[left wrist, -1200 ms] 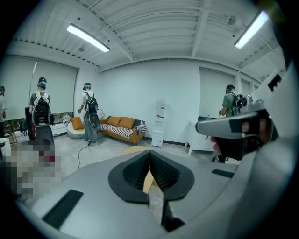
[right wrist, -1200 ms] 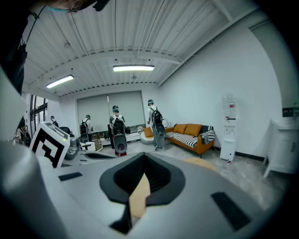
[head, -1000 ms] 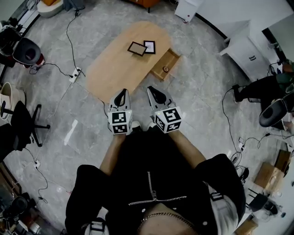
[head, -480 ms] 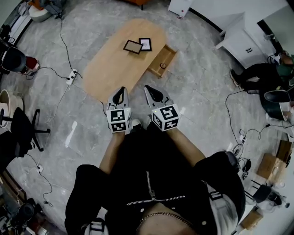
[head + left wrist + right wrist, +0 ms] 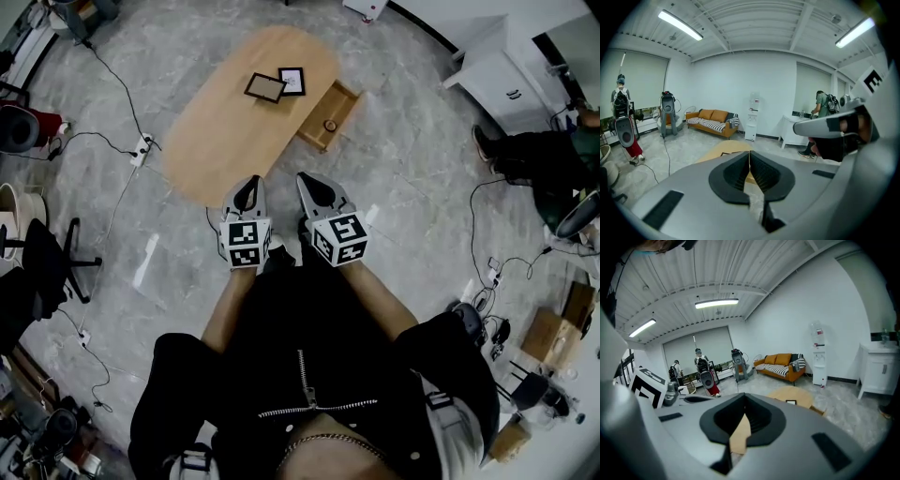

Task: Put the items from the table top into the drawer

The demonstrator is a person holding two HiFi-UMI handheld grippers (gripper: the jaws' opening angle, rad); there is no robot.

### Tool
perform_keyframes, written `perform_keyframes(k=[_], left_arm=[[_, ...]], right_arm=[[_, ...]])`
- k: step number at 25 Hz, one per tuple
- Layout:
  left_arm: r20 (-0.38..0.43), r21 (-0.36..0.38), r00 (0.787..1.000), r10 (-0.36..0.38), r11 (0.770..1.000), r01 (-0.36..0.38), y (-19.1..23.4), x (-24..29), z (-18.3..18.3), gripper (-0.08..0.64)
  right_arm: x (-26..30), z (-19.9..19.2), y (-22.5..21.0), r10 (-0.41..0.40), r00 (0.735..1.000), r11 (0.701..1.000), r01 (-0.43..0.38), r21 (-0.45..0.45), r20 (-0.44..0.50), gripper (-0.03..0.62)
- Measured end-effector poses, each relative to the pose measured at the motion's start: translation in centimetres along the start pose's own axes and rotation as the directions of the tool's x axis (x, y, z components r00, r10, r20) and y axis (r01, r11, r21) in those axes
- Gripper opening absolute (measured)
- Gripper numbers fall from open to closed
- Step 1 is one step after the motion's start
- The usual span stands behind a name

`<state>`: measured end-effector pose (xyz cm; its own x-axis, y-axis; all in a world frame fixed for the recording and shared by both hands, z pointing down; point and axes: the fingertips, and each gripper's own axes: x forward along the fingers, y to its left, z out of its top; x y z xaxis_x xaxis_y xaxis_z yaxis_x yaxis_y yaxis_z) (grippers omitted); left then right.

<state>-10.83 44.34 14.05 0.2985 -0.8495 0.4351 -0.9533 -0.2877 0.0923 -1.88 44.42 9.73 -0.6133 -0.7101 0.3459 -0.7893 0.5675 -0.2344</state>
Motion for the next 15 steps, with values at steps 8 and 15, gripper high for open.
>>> perform_keyframes(k=[8,15], left_arm=[[-0.048,-0.005,0.998,0.030,1.000,-0.030,-0.9,6.4,2.0,0.015],[-0.096,-0.026,0.993,0.062,0.998,-0.065,-2.0,11.1,3.7,0.015]], right_arm=[[3.6,2.6,-6.4,0.053,0.998,0.998,-0.052,0.025,-0.021,0.011],[5.8,3.6,-10.8,0.113,0.992,0.993,-0.111,0.046,-0.052,0.011]])
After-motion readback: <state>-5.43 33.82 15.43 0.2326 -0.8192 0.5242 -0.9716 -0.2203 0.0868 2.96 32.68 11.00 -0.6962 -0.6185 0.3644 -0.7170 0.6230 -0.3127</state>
